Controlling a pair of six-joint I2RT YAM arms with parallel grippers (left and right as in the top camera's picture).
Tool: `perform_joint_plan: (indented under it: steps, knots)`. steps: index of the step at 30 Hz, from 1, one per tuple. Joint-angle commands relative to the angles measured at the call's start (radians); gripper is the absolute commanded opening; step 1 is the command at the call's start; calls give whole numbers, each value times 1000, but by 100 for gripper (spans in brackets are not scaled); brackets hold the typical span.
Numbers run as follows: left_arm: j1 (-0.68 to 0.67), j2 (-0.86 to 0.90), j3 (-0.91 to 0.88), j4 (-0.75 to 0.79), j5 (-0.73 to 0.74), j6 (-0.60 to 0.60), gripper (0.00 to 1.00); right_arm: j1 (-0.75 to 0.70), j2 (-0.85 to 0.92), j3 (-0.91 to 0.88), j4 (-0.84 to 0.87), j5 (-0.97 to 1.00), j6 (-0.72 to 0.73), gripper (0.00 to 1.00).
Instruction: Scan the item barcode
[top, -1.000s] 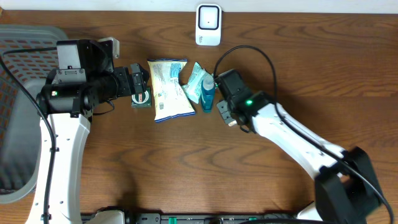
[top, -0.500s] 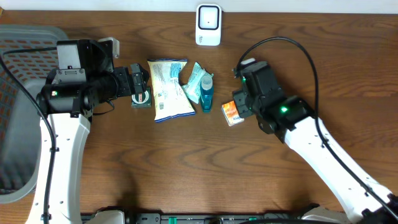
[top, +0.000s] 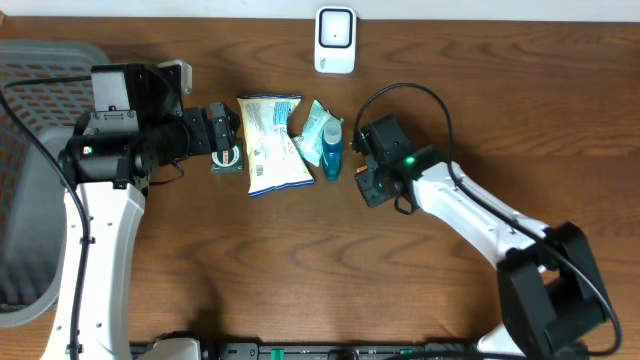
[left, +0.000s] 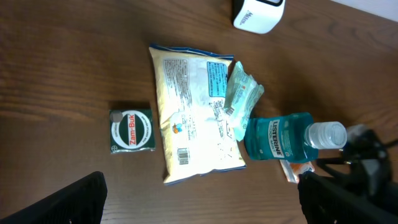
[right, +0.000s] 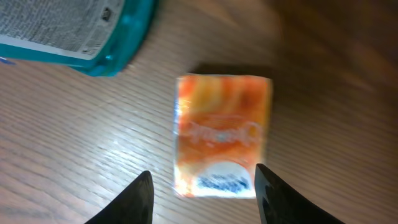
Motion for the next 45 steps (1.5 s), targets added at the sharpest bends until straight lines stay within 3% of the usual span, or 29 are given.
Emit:
perform_joint_plan:
  steps: [1,13,19,36,45]
  knots:
    - [-1,3,2,1,-7,16,97,0,48,-5,10,-68,2,48]
    - [-1,3,2,1,-7,16,97,-111,100,-5,11,21,42,32]
    - [-1,3,2,1,-7,16,97,-174,98,10,-4,90,56,31]
    - [-1,3,2,1,-7,16,98,-94,69,80,-64,98,59,41]
    - [-1,3,2,1,-7,16,98,-90,80,73,-56,198,128,43]
